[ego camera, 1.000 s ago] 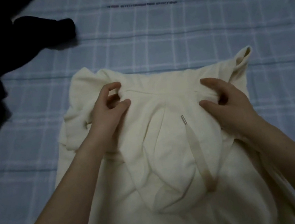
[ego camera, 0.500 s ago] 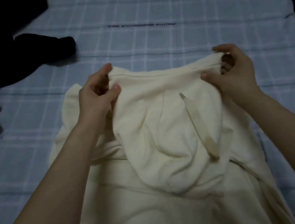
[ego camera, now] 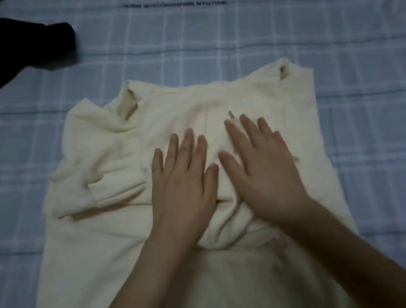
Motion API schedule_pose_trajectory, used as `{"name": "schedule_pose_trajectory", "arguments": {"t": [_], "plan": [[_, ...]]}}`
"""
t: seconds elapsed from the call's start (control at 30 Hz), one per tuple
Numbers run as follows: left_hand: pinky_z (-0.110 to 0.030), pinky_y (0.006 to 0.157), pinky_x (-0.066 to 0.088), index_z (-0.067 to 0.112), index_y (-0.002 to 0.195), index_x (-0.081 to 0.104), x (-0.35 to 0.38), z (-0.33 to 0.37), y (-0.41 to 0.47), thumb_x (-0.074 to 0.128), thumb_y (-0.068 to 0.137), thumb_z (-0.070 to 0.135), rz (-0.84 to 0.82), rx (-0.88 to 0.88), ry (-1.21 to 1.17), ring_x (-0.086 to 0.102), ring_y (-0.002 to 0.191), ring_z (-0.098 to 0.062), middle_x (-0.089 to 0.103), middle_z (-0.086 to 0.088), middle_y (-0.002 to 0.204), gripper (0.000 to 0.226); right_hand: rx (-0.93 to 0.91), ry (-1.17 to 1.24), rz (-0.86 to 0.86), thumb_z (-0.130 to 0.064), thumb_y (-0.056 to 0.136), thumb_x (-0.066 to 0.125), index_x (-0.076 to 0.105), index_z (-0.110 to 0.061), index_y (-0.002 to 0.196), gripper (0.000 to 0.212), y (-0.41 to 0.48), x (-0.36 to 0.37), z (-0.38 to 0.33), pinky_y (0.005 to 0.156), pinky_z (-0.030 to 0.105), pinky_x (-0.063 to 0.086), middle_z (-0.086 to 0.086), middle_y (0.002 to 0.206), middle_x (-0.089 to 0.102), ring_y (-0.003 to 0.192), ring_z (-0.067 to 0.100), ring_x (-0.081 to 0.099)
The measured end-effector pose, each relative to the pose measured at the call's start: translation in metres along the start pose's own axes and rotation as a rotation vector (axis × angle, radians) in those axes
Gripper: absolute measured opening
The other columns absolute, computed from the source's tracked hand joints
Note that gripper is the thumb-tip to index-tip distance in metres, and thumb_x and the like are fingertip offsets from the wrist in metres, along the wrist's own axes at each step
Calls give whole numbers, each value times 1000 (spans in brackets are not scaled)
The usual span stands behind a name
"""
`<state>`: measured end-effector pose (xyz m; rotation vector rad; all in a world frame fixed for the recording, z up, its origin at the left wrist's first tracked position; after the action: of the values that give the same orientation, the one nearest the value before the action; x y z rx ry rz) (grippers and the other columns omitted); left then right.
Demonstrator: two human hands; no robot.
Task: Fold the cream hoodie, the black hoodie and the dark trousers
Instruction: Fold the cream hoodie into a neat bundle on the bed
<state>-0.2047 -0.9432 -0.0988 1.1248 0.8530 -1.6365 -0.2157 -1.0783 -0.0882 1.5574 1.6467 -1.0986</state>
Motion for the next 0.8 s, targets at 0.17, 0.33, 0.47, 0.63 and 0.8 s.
{"name": "schedule_pose_trajectory", "arguments": {"t": [0.17, 0.33, 0.47, 0.63, 0.8], "plan": [[-49, 118, 19, 16, 149, 39, 38, -16, -7, 29, 98, 39, -1, -5, 96, 29, 146, -29, 35, -10, 156, 57, -42, -218, 66, -56, 101, 17, 28, -34, 155, 60, -8, 42, 37, 123, 46, 13, -3, 163, 26, 153, 23, 15], [-51, 119, 16, 16, 149, 38, 22, -8, -9, 22, 97, 43, -63, -47, 35, 25, 147, -29, 31, -10, 158, 61, -50, -174, 73, -52, 101, 21, 36, -28, 153, 59, -13, 26, 23, 123, 47, 10, 2, 161, 32, 151, 26, 19], [-53, 118, 14, 19, 150, 36, 7, 17, -51, 24, 95, 44, -33, -149, -83, 19, 148, -31, 24, -12, 160, 62, -49, -177, 115, -47, 102, 24, 35, -28, 153, 56, -64, 17, 15, 122, 51, 10, 3, 161, 32, 152, 26, 19], [-61, 116, 14, 20, 154, 24, 51, 26, -81, 30, 99, 41, 14, -42, 82, 12, 150, -33, 16, -13, 162, 59, -174, -247, 88, -51, 102, 25, 26, -35, 155, 55, -88, 46, 46, 121, 55, 13, 0, 164, 24, 153, 23, 14], [-60, 117, 13, 19, 153, 27, 63, 22, -79, 31, 99, 42, 129, -25, 97, 16, 149, -33, 21, -15, 161, 59, -219, -232, 158, -47, 99, 32, 33, -32, 154, 56, -85, 51, 47, 121, 54, 12, 2, 162, 28, 152, 26, 18]]}}
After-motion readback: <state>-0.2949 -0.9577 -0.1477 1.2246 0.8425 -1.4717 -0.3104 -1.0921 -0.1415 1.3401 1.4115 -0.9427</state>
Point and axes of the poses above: each hand's wrist, its own y-axis towards the middle knuckle, its own x-axis out of the palm, z = x × y, the point moved 7 cm from there along y, towards the middle knuckle
